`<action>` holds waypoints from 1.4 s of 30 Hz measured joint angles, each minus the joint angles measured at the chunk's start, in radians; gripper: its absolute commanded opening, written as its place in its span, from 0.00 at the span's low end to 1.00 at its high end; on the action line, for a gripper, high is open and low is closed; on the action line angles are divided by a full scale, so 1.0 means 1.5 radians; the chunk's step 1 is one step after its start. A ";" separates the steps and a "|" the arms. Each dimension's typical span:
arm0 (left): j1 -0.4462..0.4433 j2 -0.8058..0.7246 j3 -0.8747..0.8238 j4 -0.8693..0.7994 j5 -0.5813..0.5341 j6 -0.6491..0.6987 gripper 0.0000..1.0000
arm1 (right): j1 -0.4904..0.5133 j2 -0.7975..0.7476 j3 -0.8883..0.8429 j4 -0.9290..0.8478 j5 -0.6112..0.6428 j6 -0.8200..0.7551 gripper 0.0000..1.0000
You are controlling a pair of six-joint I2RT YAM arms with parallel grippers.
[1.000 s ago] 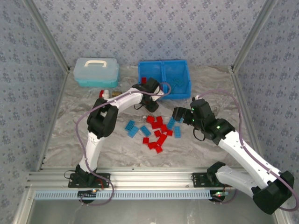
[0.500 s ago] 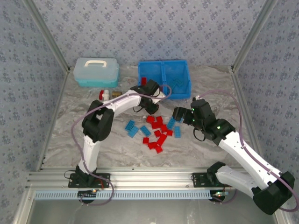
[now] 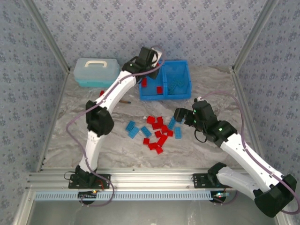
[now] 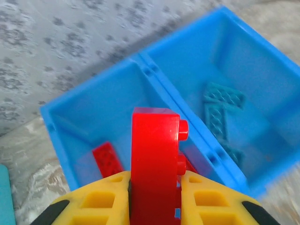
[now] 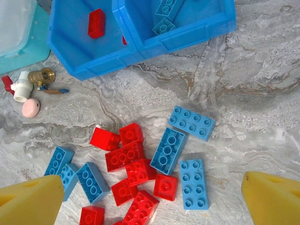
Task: Sort the legos into containers by color
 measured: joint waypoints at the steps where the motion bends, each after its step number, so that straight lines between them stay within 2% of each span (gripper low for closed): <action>1: 0.006 0.039 0.050 -0.009 -0.005 -0.009 0.24 | 0.000 -0.004 -0.001 -0.001 0.000 0.001 1.00; 4: 0.018 0.134 0.149 -0.032 -0.017 -0.033 0.27 | 0.000 -0.013 -0.002 -0.001 0.000 0.002 1.00; 9: 0.021 0.190 0.155 -0.051 -0.004 -0.053 0.36 | 0.000 -0.026 -0.002 -0.005 0.003 0.002 1.00; 16: 0.020 0.171 0.156 -0.051 0.013 -0.067 0.43 | 0.000 -0.024 -0.010 -0.005 0.005 0.004 1.00; 21: 0.018 0.098 0.127 -0.057 0.037 -0.076 0.43 | 0.000 -0.002 -0.019 -0.005 0.011 0.000 1.00; 24: 0.008 -0.010 0.022 -0.043 0.054 -0.078 0.44 | -0.001 0.028 -0.019 -0.005 0.017 -0.008 1.00; 28: -0.014 -0.234 -0.253 0.040 0.087 -0.077 0.46 | -0.002 0.076 -0.036 0.001 0.013 -0.017 1.00; 31: -0.030 -0.387 -0.426 0.090 0.139 -0.070 0.56 | -0.002 0.122 -0.058 0.012 -0.004 -0.017 1.00; 36: -0.058 -0.588 -0.664 0.141 0.195 -0.049 0.84 | 0.008 0.216 -0.079 0.031 -0.018 -0.019 0.93; 42: -0.093 -0.712 -0.882 0.152 0.212 -0.055 0.91 | 0.019 0.299 -0.075 0.061 -0.020 -0.029 0.78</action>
